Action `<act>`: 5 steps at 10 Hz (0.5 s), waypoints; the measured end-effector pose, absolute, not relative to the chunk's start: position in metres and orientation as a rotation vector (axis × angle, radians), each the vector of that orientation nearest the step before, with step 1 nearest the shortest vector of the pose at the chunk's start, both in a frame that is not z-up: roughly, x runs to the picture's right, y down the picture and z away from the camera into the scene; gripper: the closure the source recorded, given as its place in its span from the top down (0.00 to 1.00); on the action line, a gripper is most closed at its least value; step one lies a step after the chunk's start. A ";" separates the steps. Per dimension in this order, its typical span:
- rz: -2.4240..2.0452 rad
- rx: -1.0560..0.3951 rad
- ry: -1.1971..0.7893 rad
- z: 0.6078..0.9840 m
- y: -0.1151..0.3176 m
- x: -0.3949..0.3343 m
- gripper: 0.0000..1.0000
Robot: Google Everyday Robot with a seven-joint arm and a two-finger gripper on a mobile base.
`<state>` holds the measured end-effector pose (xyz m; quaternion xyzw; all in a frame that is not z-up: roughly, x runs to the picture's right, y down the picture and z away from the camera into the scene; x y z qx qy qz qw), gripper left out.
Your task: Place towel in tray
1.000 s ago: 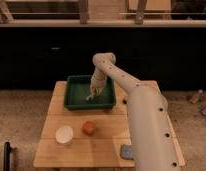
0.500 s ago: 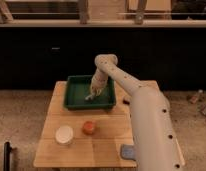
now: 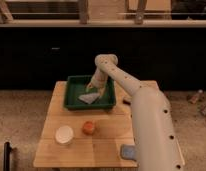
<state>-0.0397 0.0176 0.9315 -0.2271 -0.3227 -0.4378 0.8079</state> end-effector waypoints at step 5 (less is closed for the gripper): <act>-0.913 -0.481 -0.682 0.924 0.010 -0.037 0.80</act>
